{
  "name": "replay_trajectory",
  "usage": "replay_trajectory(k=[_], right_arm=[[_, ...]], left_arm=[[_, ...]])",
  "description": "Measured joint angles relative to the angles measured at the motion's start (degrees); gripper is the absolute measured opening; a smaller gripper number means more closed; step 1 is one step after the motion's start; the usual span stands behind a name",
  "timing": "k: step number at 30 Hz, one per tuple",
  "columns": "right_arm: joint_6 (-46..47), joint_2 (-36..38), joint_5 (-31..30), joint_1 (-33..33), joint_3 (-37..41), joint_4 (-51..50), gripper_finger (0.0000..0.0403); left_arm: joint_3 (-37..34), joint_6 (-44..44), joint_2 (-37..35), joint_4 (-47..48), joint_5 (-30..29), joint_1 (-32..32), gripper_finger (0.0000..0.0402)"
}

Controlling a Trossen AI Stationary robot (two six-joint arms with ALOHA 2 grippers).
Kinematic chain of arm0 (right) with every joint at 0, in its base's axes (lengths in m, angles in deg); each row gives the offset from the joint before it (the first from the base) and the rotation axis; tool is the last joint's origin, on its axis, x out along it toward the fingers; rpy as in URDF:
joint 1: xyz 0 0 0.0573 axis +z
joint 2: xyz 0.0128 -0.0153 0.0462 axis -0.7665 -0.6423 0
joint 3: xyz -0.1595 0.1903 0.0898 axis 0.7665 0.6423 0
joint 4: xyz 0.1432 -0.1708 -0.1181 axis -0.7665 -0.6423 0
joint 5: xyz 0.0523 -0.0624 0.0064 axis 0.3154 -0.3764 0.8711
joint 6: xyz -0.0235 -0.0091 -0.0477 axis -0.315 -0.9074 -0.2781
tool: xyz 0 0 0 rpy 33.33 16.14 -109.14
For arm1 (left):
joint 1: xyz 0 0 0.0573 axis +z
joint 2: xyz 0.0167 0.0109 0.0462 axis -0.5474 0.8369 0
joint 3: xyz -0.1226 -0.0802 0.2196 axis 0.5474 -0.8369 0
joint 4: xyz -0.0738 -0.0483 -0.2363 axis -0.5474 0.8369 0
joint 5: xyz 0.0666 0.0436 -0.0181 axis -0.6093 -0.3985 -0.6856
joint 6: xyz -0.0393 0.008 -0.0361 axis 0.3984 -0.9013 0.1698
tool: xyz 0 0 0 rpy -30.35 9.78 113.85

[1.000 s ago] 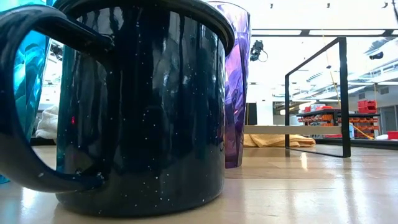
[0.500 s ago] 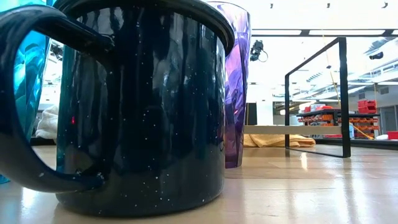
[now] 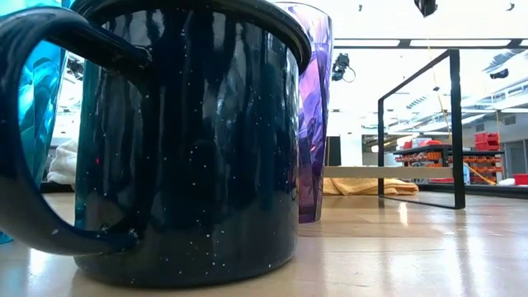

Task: Stack small to large cups/mugs on shelf
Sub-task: Put the light blue cup on the shelf

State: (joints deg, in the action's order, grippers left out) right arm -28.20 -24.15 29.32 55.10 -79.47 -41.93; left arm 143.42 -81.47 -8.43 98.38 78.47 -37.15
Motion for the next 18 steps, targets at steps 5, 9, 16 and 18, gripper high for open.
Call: replay_trajectory(k=[5,9,16,18], right_arm=[[3.0,4.3,0.1,0.0,9.7,7.8,0.011],[3.9,7.4,0.2,0.1,16.1,15.9,0.011],[1.3,10.8,0.3,2.2,21.7,25.5,0.011],[0.6,11.3,0.4,3.0,22.0,25.9,0.0109]], left_arm=[[0.0,0.0,0.0,0.0,0.0,0.0,0.0057],[0.0,0.1,0.0,0.0,-0.4,0.0,0.0059],[0.0,0.1,0.0,0.0,-0.5,0.0,0.0051],[0.0,0.1,0.0,0.2,-0.6,0.0,0.0051]])
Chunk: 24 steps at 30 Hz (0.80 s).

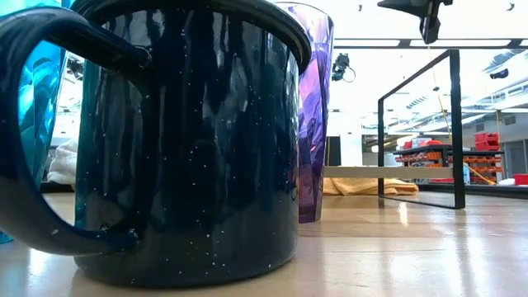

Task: Stack small to large cups/mugs on shelf
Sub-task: Put the light blue cup on the shelf

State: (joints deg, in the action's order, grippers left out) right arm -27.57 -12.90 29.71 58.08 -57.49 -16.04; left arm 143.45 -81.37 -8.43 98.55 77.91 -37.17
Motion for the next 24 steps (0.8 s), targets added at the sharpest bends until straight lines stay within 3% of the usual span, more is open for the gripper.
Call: replay_trajectory(k=[9,16,24], right_arm=[[0.6,1.3,-0.1,4.5,4.4,3.5,0.0091],[3.1,2.2,-1.0,7.2,11.9,14.7,0.0087],[-2.9,0.9,1.5,12.8,7.3,24.2,0.0087]], left_arm=[[0.0,0.0,0.1,0.6,-0.8,0.0,0.0057],[0.0,0.6,0.1,0.6,-1.1,0.0,0.0051],[0.0,1.8,0.7,0.6,-1.4,0.0,0.0056]])
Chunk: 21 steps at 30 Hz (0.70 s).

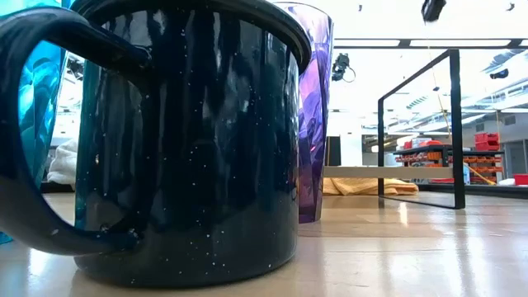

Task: Stack small to large cups/mugs on shelf
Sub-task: Put the light blue cup on the shelf

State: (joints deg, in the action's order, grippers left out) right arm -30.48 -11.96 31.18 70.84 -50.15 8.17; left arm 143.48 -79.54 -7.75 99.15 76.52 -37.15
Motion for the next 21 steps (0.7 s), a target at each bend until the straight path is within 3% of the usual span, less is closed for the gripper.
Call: replay_trajectory(k=[7,12,21], right_arm=[[-4.0,-10.8,1.0,8.2,-9.4,-1.1,0.0087],[0.5,-16.6,-0.5,11.9,-10.7,-1.2,0.0083],[3.3,-20.9,-14.8,23.7,-10.7,3.8,0.0079]], left_arm=[[0.0,-0.1,2.2,0.1,0.0,0.0,0.0048],[0.0,-0.4,2.8,-0.6,0.0,0.0,0.0053],[0.0,-0.9,2.7,-0.8,0.0,0.1,0.0054]])
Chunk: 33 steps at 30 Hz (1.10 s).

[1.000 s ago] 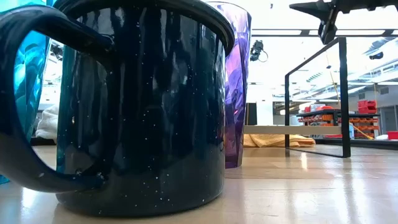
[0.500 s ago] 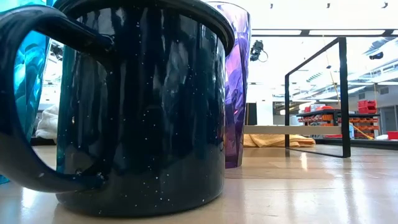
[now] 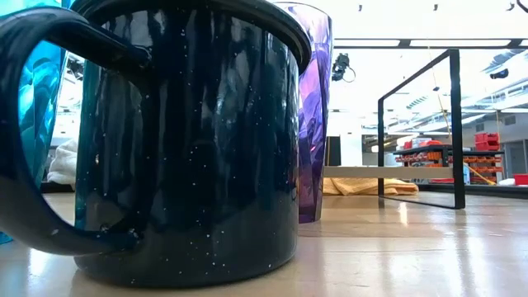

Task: Stack small to large cups/mugs on shelf
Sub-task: Put the light blue cup on the shelf

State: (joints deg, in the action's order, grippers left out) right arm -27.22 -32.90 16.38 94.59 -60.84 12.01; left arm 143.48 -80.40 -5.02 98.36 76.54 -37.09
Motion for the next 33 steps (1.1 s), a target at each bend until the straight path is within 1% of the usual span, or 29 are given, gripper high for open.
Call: replay_trajectory(k=[5,12,16,22,33], right_arm=[[-0.1,-1.6,-6.7,4.3,0.0,2.5,0.0078],[-0.1,-5.4,-12.0,7.9,0.0,6.9,0.0077],[-0.8,-6.2,-13.1,8.2,0.0,7.9,0.0077],[-4.5,-6.0,-13.3,8.2,0.0,10.8,0.0076],[-3.8,-6.1,-13.1,8.2,0.0,10.7,0.0075]], left_arm=[[0.0,-0.1,0.0,0.0,0.0,0.0,0.0055],[0.0,-0.1,0.0,-0.1,0.0,0.0,0.0059],[0.0,0.0,0.0,-0.1,0.0,0.0,0.0055],[0.0,0.5,0.0,-0.1,0.0,0.0,0.0059],[0.0,0.9,0.0,-0.1,0.0,0.0,0.0061]])
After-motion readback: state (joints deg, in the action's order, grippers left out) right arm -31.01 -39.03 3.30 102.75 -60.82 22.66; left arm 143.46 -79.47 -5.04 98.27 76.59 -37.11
